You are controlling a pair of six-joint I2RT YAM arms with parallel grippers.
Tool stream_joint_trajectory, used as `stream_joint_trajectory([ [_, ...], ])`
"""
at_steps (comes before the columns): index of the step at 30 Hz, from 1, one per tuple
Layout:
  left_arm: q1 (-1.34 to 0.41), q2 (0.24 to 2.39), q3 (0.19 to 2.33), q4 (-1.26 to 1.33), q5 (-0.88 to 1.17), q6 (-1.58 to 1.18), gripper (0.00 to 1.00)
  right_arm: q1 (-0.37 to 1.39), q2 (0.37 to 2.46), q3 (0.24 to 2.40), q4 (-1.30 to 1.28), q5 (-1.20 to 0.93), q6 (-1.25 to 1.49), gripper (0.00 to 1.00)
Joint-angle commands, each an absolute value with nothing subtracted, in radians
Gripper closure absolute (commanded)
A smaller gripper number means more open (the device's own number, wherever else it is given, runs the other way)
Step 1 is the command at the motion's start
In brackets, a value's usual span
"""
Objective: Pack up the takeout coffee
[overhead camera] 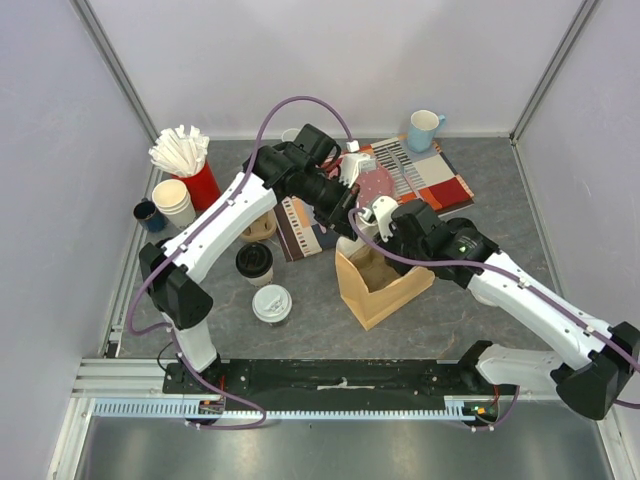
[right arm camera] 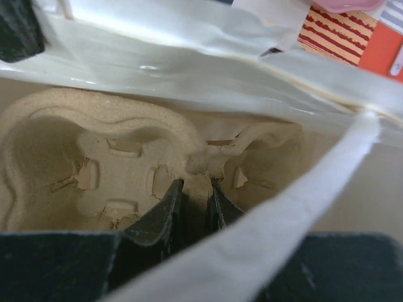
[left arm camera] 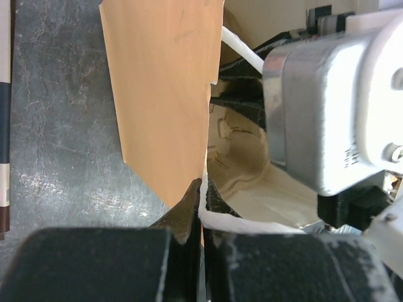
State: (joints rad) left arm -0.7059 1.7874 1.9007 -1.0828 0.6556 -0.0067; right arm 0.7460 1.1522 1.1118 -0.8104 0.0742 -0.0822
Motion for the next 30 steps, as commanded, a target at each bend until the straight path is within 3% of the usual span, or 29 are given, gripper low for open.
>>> stream_joint_trajectory([
  [1, -0.687, 1.786, 1.933, -1.005, 0.655, -0.055, 0.98, 0.768, 1.199, 1.091, -0.681, 0.024, -0.034, 1.00],
  [5, -0.689, 1.798, 1.936, -0.982, 0.666, -0.063, 0.98, 0.788, 1.279, 1.085, -0.725, 0.096, 0.038, 1.00],
  [14, -0.689, 1.789, 1.966, -0.974, 0.655, -0.061, 0.98, 0.841, 1.247, 1.016, -0.815, 0.222, 0.178, 1.00],
  [18, -0.689, 1.795, 1.994, -0.982, 0.614, -0.040, 0.98, 0.847, 1.350, 1.052, -0.853, 0.236, 0.185, 1.00],
  [30, -0.657, 1.793, 2.033, -0.963, 0.443, 0.037, 0.98, 0.894, 1.414, 0.951, -0.690, 0.256, 0.390, 1.00],
])
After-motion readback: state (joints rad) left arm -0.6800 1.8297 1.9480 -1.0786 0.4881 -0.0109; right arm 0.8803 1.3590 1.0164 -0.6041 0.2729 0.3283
